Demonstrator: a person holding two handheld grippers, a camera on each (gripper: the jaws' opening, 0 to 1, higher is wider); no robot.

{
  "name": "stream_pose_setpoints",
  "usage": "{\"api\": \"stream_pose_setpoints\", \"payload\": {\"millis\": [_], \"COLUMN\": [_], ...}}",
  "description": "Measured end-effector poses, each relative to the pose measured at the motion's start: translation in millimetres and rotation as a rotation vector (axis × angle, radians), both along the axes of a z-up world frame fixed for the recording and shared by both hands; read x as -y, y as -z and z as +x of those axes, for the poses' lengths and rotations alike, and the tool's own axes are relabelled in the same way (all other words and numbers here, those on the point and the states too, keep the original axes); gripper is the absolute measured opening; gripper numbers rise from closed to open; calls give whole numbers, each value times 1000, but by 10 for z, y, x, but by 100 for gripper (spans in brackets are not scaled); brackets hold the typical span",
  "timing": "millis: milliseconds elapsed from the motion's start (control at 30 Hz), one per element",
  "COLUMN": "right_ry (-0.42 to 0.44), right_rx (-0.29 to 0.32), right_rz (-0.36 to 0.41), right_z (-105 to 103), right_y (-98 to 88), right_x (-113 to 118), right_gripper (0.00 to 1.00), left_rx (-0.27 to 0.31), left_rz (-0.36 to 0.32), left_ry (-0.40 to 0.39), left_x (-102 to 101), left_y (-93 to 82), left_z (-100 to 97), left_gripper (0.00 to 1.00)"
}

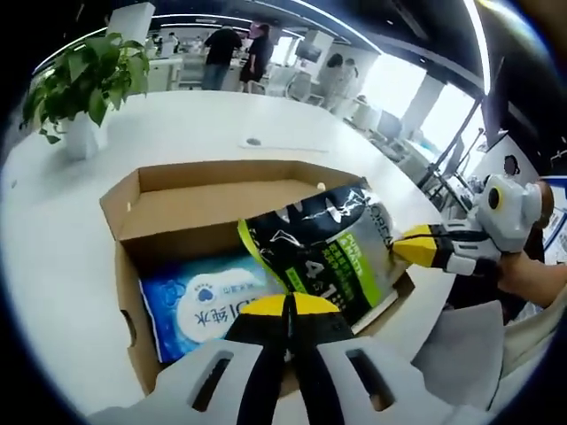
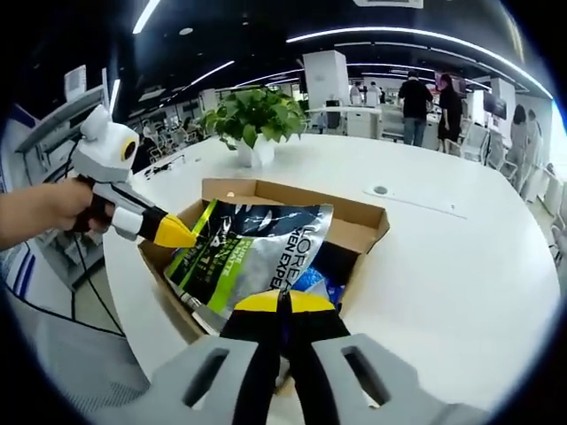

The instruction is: Operate the shoe box by opening the lid, removing the specified soft item, and placing it in the target area until the item is outside and the box remains undamaged.

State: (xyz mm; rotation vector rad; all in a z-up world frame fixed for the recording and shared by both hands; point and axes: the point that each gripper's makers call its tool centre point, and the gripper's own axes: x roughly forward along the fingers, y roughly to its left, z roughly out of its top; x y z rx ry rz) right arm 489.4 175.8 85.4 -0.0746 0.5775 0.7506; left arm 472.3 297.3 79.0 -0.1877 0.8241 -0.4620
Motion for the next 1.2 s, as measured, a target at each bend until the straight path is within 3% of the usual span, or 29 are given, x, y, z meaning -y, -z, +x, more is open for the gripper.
{"api": "stream_pose_setpoints", "payload": {"millis": [367, 1200], "right_ry": [40, 181], "right_rx": [-15, -48], "right_rz": [-6, 8], "right_z": [28, 152], "right_y": [-73, -93], "right_x": [306, 1040], "right_gripper": [0, 0], "left_rx": [25, 38], "left_rz": [-4, -17], "left_ry": [43, 135], "left_x": [286, 967], "left_y": [-159, -210], "left_z": [54, 261], "left_gripper": [0, 0]}}
